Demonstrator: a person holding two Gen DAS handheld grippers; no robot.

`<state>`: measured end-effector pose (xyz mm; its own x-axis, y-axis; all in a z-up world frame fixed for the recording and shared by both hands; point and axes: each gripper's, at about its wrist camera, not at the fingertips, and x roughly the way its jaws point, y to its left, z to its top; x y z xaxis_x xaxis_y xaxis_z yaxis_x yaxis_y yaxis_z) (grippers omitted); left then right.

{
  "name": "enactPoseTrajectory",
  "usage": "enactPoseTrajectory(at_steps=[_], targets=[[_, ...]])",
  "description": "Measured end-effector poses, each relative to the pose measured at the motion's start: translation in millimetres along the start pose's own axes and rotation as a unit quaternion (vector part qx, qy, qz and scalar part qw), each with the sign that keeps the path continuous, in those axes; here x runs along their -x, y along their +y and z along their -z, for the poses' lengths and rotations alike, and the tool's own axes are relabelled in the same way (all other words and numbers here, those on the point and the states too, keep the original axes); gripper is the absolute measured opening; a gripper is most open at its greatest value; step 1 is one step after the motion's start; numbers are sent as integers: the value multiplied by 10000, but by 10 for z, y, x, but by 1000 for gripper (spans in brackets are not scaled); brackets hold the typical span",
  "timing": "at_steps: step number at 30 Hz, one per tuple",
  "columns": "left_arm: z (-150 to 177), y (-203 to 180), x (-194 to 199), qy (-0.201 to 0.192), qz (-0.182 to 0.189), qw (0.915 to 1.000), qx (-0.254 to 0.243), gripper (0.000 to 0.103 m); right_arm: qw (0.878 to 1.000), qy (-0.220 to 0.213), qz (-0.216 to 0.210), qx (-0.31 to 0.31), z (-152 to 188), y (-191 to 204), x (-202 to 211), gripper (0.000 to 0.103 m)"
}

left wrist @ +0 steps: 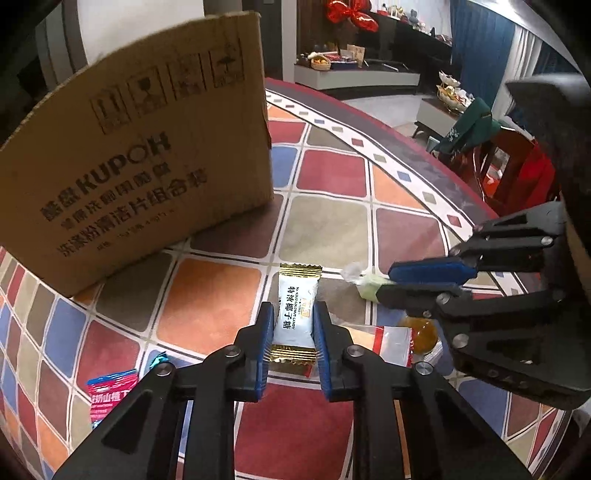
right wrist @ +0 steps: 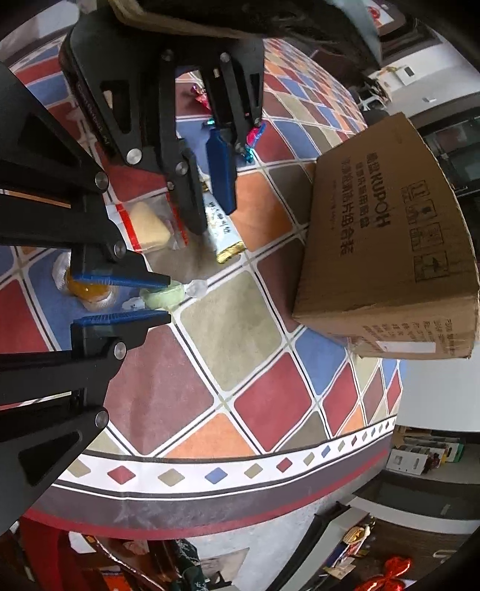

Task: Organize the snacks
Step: 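Grasp the white-gold bar with the left tool while the right grasps the green jelly bag, then carry both snacks over the box and open both tools to drop them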

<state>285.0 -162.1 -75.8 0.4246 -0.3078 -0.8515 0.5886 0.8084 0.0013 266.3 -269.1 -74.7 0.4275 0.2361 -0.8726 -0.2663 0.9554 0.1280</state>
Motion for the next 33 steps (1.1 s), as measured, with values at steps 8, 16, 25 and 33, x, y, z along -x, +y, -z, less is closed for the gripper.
enactPoseTrajectory(at_steps=[8,16,25,33], targets=[[63,2,71,-49,10,9999,119,22,9996,227,-107,98,-10,36,-88,14],[138,55,206,-161,-106,9995,253,22,9996,66,104,240,23,139,-65,13],[73,95,760,-811,-149,9953,516,21,9985,-542,-22,-1,-93,233,379,13],[-105,200,1285,-1308,-315,9888,652,19,9918,-1271,-103,-74,-323,384,922,13]])
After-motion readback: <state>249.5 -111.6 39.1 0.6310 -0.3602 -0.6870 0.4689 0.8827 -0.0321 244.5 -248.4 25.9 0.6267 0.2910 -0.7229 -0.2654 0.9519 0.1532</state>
